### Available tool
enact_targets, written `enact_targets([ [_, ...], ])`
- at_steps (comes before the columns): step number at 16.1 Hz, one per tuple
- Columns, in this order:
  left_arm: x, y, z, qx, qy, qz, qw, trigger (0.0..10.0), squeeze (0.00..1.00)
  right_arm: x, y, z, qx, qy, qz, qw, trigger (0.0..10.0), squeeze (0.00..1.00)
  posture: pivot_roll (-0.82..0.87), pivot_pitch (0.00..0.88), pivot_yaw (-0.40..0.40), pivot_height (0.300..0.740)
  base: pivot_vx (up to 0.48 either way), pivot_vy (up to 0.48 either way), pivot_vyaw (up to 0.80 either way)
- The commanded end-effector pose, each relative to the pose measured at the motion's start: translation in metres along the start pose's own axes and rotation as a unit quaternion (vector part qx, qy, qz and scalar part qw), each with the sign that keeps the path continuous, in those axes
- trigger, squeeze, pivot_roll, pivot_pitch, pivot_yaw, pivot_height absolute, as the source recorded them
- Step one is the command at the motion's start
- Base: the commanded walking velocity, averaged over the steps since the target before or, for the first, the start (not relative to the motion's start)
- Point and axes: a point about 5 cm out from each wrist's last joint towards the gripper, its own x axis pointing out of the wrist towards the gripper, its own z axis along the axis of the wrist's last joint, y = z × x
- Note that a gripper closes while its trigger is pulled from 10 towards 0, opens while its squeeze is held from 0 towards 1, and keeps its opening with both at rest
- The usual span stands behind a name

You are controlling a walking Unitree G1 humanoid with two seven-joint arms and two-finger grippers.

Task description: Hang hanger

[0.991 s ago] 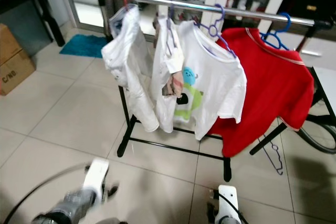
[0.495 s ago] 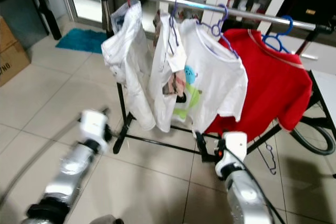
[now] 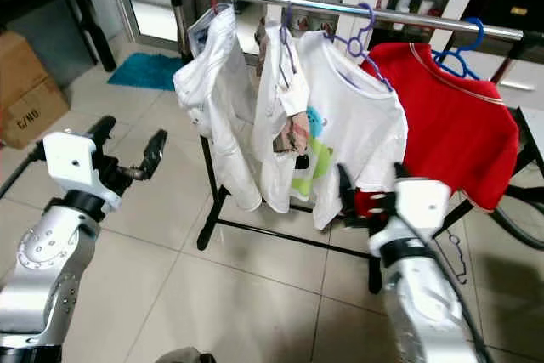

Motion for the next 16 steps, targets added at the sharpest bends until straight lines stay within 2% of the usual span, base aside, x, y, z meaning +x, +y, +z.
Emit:
enact_targets([
  [1, -0.002, -0.006, -0.007, 0.000, 0.033, -0.011, 0.999, 10.0, 0.00, -0.003, 0.002, 0.004, 0.031, 0.001, -0.012, 0.999, 10.0, 0.44, -0.01, 0.000, 0.051, 0.740, 0.000, 0.000, 0.00],
  [2, -0.001, -0.009, -0.011, 0.013, 0.048, -0.025, 0.998, 10.0, 0.00, -0.003, 0.012, -0.001, 0.075, 0.026, 0.008, 0.997, 10.0, 0.29, -0.01, 0.000, 0.045, 0.740, 0.000, 0.000, 0.00],
  [3, -0.002, -0.008, -0.010, 0.012, 0.053, -0.026, 0.998, 10.0, 0.06, -0.005, 0.019, -0.004, 0.063, 0.026, 0.022, 0.997, 10.0, 0.17, 0.02, 0.000, 0.037, 0.740, 0.000, 0.000, 0.00],
  [5, -0.004, 0.000, -0.001, -0.005, 0.051, -0.011, 0.999, 10.0, 0.14, 0.003, 0.037, -0.009, 0.101, 0.033, 0.042, 0.993, 10.0, 0.20, 0.06, 0.000, 0.022, 0.740, 0.163, 0.000, 0.00],
  [6, -0.002, 0.001, 0.002, -0.014, 0.048, -0.007, 0.999, 10.0, 0.14, 0.008, 0.042, -0.005, 0.106, 0.027, 0.062, 0.992, 10.0, 0.20, 0.07, 0.000, 0.014, 0.740, 0.345, 0.000, 0.00],
  [7, -0.002, 0.002, -0.001, -0.003, 0.052, -0.004, 0.999, 10.0, 0.14, 0.012, 0.043, -0.008, 0.086, 0.029, 0.061, 0.994, 10.0, 0.22, 0.09, 0.000, 0.003, 0.740, 0.371, 0.000, 0.00],
  [8, -0.002, 0.002, -0.003, 0.008, 0.059, -0.004, 0.998, 10.0, 0.14, 0.015, 0.046, -0.012, 0.052, 0.039, 0.077, 0.995, 10.0, 0.32, 0.08, 0.000, 0.011, 0.740, 0.356, 0.000, 0.80],
  [9, 0.000, -0.002, -0.001, 0.003, 0.060, -0.011, 0.998, 10.0, 0.14, 0.019, 0.048, -0.008, 0.042, 0.033, 0.090, 0.994, 10.0, 0.32, 0.08, 0.000, 0.008, 0.740, 0.379, 0.000, 0.80],
  [10, 0.001, -0.009, -0.002, -0.009, 0.062, -0.021, 0.998, 10.0, 0.12, 0.022, 0.047, -0.001, 0.057, 0.019, 0.087, 0.994, 10.0, 0.33, 0.07, 0.000, 0.017, 0.740, 0.412, 0.000, 0.80],
  [11, 0.005, -0.014, -0.001, -0.009, 0.060, -0.033, 0.998, 10.0, 0.13, 0.026, 0.044, 0.006, 0.060, 0.006, 0.088, 0.994, 10.0, 0.38, 0.06, 0.000, 0.033, 0.740, 0.428, 0.000, 0.80],
  [12, 0.008, -0.015, -0.006, -0.002, 0.065, -0.035, 0.997, 10.0, 0.13, 0.029, 0.042, 0.005, 0.067, 0.004, 0.084, 0.994, 10.0, 0.38, 0.06, 0.000, 0.025, 0.740, 0.442, 0.000, 0.80],
  [13, 0.009, -0.013, -0.003, 0.003, 0.063, -0.037, 0.997, 10.0, 0.13, 0.030, 0.042, 0.006, 0.076, 0.004, 0.076, 0.994, 10.0, 0.45, 0.06, 0.000, 0.023, 0.740, 0.431, 0.000, 0.80],
  [14, 0.010, -0.012, 0.000, -0.001, 0.059, -0.039, 0.997, 10.0, 0.13, 0.031, 0.043, 0.009, 0.094, 0.001, 0.078, 0.993, 10.0, 0.45, 0.07, 0.000, 0.018, 0.740, 0.428, 0.000, 0.80],
  [16, 0.009, -0.008, -0.004, 0.025, 0.067, -0.029, 0.997, 10.0, 0.12, 0.036, 0.041, 0.007, 0.084, -0.019, 0.057, 0.995, 10.0, 0.44, 0.07, 0.000, 0.017, 0.740, 0.439, 0.000, 0.71],
])
